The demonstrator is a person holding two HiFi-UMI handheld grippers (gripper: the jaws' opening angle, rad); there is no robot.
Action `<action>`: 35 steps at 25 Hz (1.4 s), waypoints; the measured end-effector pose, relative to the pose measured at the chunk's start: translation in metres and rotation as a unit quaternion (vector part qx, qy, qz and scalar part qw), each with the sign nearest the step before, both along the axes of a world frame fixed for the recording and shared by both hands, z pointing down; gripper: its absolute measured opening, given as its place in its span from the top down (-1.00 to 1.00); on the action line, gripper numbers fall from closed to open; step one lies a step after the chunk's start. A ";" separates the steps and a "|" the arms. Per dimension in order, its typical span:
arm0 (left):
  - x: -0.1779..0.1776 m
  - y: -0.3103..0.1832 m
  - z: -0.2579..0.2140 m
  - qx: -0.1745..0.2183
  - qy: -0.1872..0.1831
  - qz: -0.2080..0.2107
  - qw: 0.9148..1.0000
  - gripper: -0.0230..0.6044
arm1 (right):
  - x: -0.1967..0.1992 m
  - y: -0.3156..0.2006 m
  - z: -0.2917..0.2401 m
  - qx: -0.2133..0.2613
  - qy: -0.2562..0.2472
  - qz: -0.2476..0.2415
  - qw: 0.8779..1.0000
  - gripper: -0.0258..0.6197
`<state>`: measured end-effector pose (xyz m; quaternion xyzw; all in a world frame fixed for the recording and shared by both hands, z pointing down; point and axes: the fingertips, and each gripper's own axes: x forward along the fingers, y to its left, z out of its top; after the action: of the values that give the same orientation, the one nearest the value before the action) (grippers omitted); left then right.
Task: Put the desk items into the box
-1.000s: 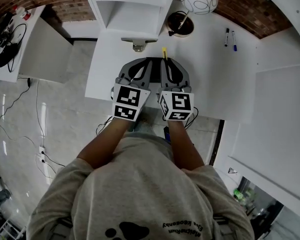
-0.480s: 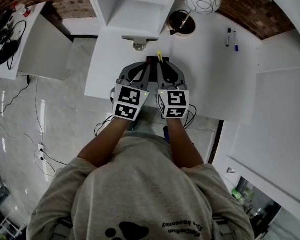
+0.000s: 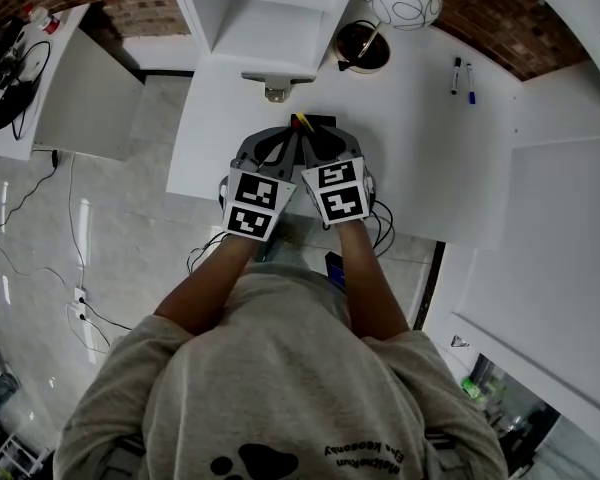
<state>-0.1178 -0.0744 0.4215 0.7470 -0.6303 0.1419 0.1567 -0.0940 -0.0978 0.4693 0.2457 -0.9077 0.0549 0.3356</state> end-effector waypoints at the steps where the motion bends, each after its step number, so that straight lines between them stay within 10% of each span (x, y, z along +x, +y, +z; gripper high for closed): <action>1: -0.001 0.000 0.000 0.000 0.001 -0.001 1.000 0.91 | 0.000 0.002 0.003 -0.019 0.016 -0.005 1.000 0.57; 6: -0.008 0.000 -0.002 0.003 0.004 -0.009 1.000 0.91 | 0.007 0.006 0.001 -0.057 0.012 0.013 0.998 0.35; 14: -0.007 -0.002 -0.015 0.018 0.004 -0.004 1.000 0.91 | 0.018 -0.011 -0.032 0.010 -0.086 0.083 0.993 0.36; 20: -0.005 -0.004 -0.041 0.048 0.000 0.008 0.999 0.91 | 0.021 -0.012 -0.080 0.072 -0.153 0.104 0.980 0.79; 35: 0.017 0.027 -0.172 0.158 0.000 0.049 0.986 0.91 | 0.056 0.040 -0.228 0.178 -0.253 0.147 0.939 0.86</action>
<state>-0.1003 -0.0478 0.2499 0.7921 -0.6078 0.0480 0.0298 -0.0377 -0.0576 0.2410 0.4099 -0.9115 0.0018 0.0334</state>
